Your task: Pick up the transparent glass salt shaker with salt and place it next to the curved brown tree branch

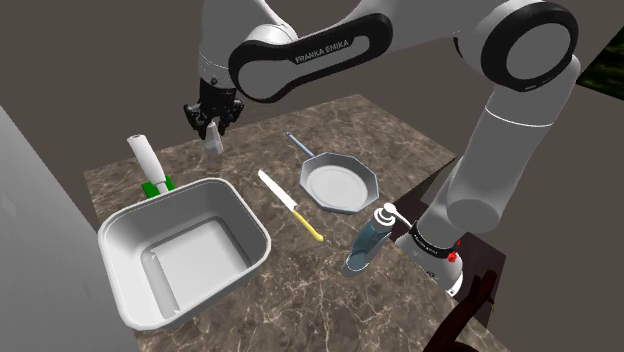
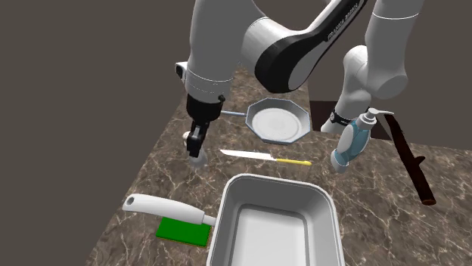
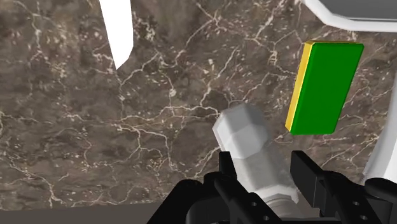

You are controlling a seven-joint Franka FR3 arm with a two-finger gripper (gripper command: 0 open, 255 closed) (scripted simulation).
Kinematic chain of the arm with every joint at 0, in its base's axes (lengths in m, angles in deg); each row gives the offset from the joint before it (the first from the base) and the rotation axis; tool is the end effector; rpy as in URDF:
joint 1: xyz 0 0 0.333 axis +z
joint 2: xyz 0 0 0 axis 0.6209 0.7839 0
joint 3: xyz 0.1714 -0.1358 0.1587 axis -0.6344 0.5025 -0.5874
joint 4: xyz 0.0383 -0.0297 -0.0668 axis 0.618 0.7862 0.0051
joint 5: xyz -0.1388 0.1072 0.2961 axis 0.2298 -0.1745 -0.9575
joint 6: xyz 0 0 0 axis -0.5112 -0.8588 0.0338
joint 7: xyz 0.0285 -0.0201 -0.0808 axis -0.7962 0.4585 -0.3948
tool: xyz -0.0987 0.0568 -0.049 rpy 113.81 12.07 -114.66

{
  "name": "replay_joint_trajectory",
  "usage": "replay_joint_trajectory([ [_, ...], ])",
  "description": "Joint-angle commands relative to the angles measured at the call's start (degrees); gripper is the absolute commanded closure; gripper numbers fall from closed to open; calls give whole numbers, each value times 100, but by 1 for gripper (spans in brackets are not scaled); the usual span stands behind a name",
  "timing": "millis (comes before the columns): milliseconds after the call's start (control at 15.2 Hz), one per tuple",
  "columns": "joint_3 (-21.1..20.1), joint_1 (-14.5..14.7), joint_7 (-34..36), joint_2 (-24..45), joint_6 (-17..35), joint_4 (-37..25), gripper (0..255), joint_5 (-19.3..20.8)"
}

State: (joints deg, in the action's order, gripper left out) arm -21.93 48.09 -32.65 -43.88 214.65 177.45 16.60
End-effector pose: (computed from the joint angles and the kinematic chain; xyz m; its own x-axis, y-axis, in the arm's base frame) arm 0.4990 0.2951 0.4167 0.9633 -0.1156 0.2423 -0.0881 -0.9887 -0.1217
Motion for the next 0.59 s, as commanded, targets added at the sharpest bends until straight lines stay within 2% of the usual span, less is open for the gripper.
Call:
replay_joint_trajectory([
  [0,-9,-5,-29,-51,-129,-81,255,-38],
  [528,-34,-15,-126,-191,-703,-531,255,-151],
])
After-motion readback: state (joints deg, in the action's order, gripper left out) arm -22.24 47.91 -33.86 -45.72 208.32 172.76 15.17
